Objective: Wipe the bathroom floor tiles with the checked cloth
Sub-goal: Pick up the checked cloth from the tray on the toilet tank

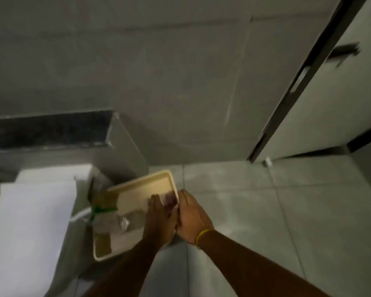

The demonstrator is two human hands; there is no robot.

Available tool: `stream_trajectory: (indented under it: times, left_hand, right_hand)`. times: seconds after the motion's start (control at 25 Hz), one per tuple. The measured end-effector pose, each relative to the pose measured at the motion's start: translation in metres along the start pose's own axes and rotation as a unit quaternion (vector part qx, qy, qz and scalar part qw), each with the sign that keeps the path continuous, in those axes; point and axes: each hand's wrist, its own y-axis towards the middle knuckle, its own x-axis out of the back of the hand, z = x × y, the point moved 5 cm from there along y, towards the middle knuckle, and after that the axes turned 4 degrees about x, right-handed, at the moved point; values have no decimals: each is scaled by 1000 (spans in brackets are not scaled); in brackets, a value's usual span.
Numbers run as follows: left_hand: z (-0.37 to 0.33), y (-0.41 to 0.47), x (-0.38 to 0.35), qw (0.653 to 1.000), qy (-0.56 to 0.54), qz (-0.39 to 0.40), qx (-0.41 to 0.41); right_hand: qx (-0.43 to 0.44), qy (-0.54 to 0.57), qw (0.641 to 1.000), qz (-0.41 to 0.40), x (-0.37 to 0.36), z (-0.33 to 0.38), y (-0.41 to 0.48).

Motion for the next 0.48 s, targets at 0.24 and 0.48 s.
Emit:
stream_trajectory:
  times: [0.24,0.48]
  left_hand:
    - [118,119,-82,991,3,-6,135]
    - [171,177,-104,989,46,-14,138]
  right_hand:
    - [-37,-66,997,21,-135,-71,104]
    - [6,-268,961,62,-198,-92,159]
